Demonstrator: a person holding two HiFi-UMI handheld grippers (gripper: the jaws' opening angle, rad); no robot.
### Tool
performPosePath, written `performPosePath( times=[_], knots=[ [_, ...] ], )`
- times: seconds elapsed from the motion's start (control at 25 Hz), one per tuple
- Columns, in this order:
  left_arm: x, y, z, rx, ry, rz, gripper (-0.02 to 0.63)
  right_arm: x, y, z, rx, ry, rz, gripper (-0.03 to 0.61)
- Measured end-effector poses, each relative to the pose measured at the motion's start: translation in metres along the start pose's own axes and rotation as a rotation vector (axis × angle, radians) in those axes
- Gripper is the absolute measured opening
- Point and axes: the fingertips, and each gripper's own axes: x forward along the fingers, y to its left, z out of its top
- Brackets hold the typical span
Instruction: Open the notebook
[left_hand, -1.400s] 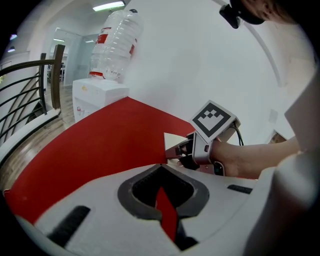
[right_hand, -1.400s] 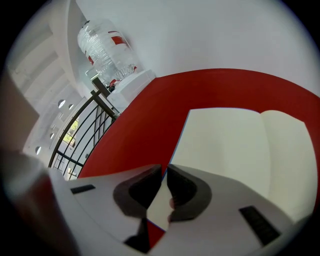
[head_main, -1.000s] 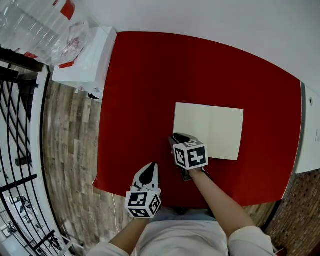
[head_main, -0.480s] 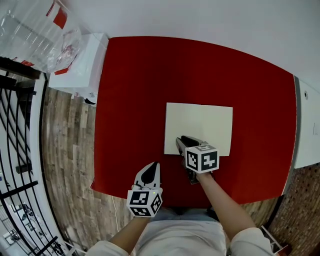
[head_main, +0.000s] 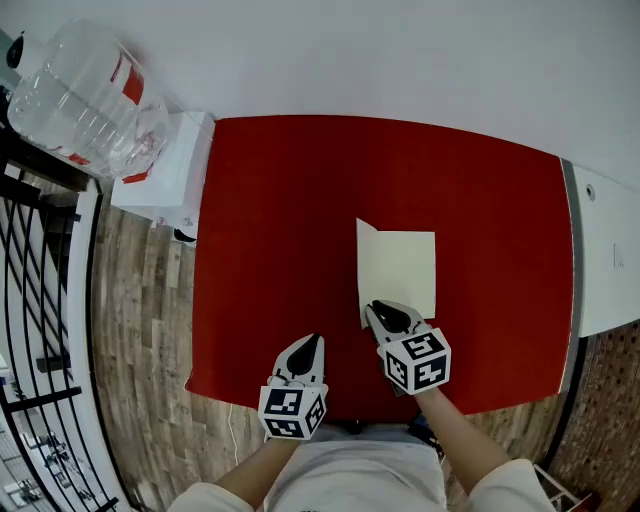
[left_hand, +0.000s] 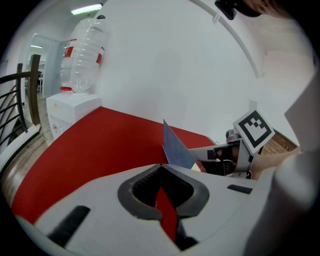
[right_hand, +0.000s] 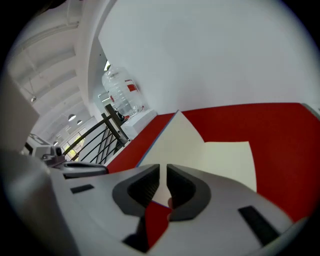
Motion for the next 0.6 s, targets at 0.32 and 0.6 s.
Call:
performPosePath(
  times=[0.32, 0.6],
  knots=[
    [-0.032, -0.063, 0.017, 0.085, -0.028, -0.065, 0.006, -0.110, 0.016, 0.022, -0.097, -0.172, -0.114, 0.012],
    [-0.055, -0.113, 0.024, 0.110, -0.044, -0.100, 0.006, -0.183, 0.041, 0.006, -0.143, -0.228, -0.210, 0.009]
  ],
)
